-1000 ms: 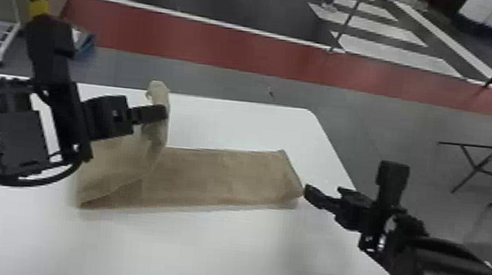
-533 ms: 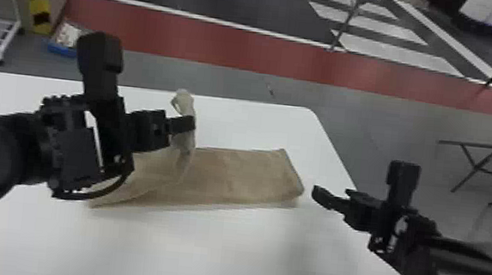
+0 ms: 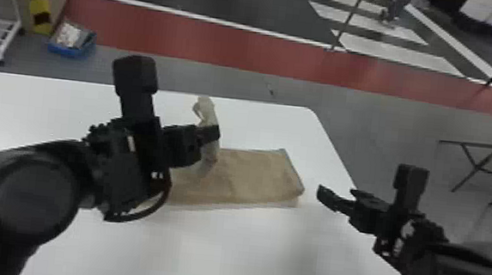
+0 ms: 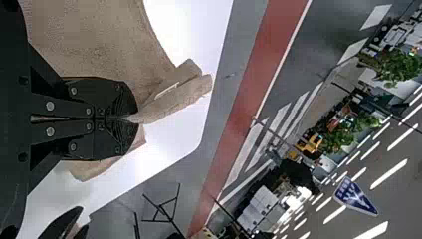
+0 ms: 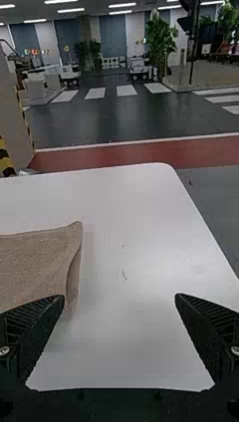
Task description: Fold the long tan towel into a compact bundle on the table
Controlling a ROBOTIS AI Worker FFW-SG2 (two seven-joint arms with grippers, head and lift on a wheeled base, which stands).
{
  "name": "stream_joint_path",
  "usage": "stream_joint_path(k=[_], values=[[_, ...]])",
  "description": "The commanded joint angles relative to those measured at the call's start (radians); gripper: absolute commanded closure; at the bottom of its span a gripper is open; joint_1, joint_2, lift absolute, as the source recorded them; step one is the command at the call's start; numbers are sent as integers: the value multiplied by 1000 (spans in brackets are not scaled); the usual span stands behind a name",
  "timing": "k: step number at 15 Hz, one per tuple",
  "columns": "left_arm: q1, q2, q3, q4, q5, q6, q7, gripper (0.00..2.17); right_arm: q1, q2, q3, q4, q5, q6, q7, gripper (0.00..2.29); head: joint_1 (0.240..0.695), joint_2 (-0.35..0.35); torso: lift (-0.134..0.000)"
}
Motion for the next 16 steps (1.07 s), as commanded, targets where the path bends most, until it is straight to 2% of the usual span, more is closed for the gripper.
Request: stream_joint_path(k=[1, 3, 4, 5, 6, 7, 11, 14, 16], values=[[2, -3, -55, 39, -10, -90, 0, 1571, -1, -4, 2, 7, -6, -13, 0, 53, 695, -350, -125], [5, -3, -125, 96, -43, -271, 0, 1528, 1, -7, 0, 16, -9, -31, 5, 53, 695, -350, -125], [5, -3, -148, 117, -51, -310, -10, 1521, 1, -7, -3, 22, -13, -31, 15, 53, 695, -350, -125], [3, -3, -162, 137, -51, -314, -29, 1207, 2, -8, -6, 24, -18, -31, 22, 53, 695, -350, -125], [3, -3, -170, 148, -43, -314, -57, 427, 5, -8, -11, 21, -26, -31, 29, 53, 695, -350, -125], [3, -3, -175, 165, -34, -314, -86, -2, 7, -8, -18, 18, -32, -28, 29, 53, 695, -350, -125], [0, -3, -182, 181, -29, -314, -106, 43, 13, -4, -11, -13, -44, 3, 29, 53, 695, -350, -125], [6, -3, -165, 168, -42, -307, -106, 43, 15, 18, -1, -54, -75, 30, 28, 60, 695, -350, -125], [17, -3, -132, 119, -126, -277, -91, 46, 7, 38, 23, -93, -75, 76, 22, 181, 695, -350, -125]])
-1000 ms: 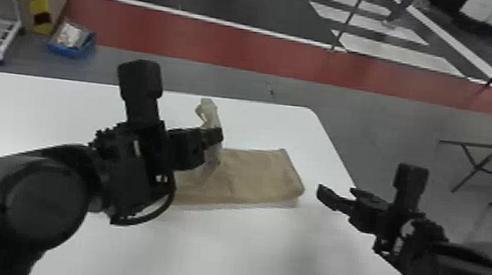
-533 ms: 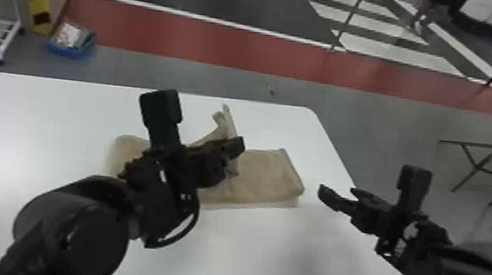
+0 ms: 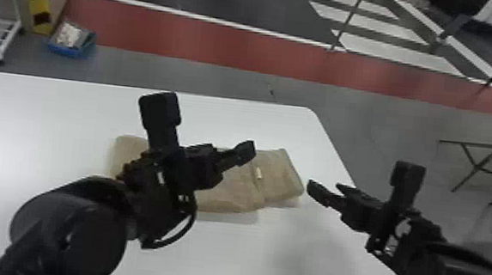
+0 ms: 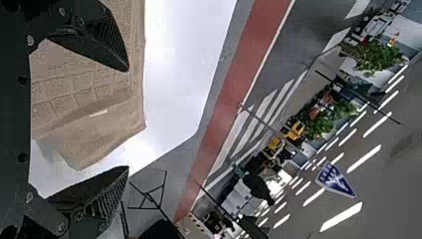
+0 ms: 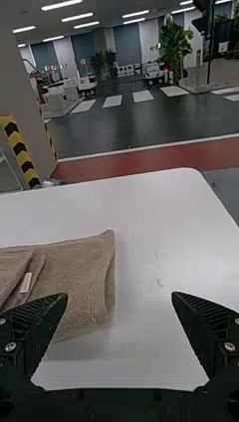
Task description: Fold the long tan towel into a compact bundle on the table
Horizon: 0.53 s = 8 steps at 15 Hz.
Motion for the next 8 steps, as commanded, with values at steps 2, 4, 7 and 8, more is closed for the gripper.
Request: stream_joint_path(k=[2, 4, 7, 8], values=[[42, 69, 128, -124, -64, 80, 5, 49, -40, 21, 65, -44, 1, 103, -14, 316, 695, -350, -125], [72, 156, 189, -210, -68, 86, 19, 53, -94, 49, 108, -45, 20, 170, -16, 346, 695, -350, -125], [181, 245, 298, -325, -42, 93, 2, 83, -166, 64, 183, 8, 37, 189, -14, 346, 695, -344, -125], [206, 261, 307, -346, -45, 93, -1, 83, -184, 67, 206, 39, 44, 186, -16, 346, 695, -279, -125]])
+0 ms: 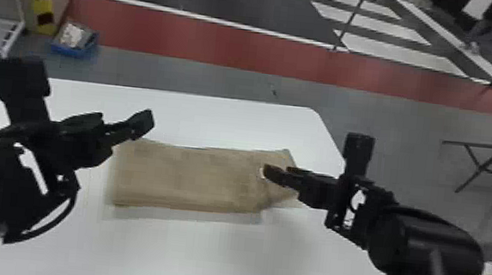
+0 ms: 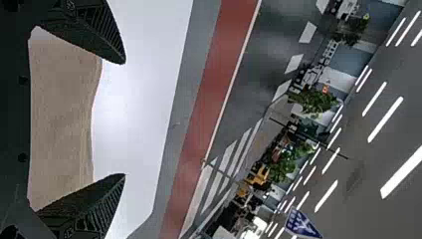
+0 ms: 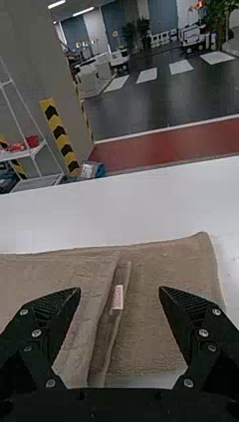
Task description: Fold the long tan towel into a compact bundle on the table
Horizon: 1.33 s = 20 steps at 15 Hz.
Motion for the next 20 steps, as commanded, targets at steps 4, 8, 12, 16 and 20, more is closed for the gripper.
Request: stream_joint_path(k=[4, 8, 12, 16, 20], values=[[99, 46, 64, -61, -9, 0, -28, 87, -43, 27, 81, 97, 78, -4, -13, 350, 695, -207, -125], [108, 46, 68, -59, -17, 0, -31, 87, -46, 27, 84, 114, 86, -1, -14, 407, 695, -183, -125], [111, 43, 68, -56, -17, -3, -31, 87, -64, 27, 86, 128, 93, 23, -14, 579, 695, -184, -125], [113, 35, 53, -58, -18, 0, -34, 87, -66, 27, 95, 140, 93, 23, -14, 829, 695, -185, -125], [113, 32, 53, -56, -18, 0, -34, 87, -55, 27, 95, 131, 81, 23, -11, 859, 695, -192, -125]])
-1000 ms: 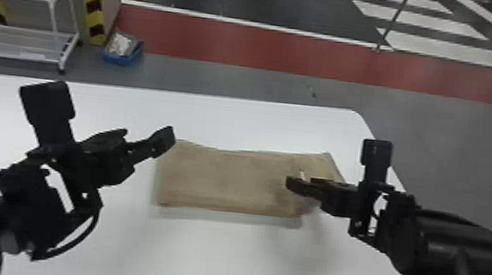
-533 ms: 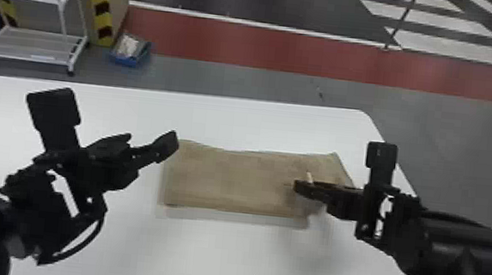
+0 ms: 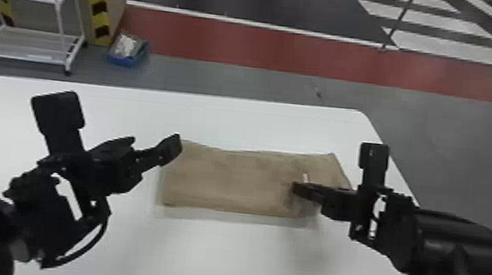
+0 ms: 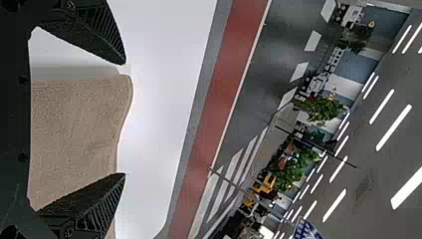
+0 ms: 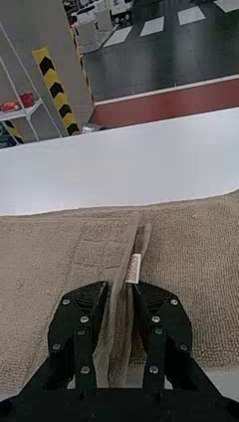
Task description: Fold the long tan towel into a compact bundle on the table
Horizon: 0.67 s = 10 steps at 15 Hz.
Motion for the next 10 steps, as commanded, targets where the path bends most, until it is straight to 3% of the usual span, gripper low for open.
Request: stream_joint_path(k=[1, 10], values=[[0, 0, -2, 0, 1, 1, 0, 87, 11, 0, -2, -8, -10, 0, 1, 1069, 695, -191, -125], [6, 1, 9, -1, 15, 1, 0, 90, 25, 3, -3, -130, -20, 52, 0, 1106, 695, -178, -125]])
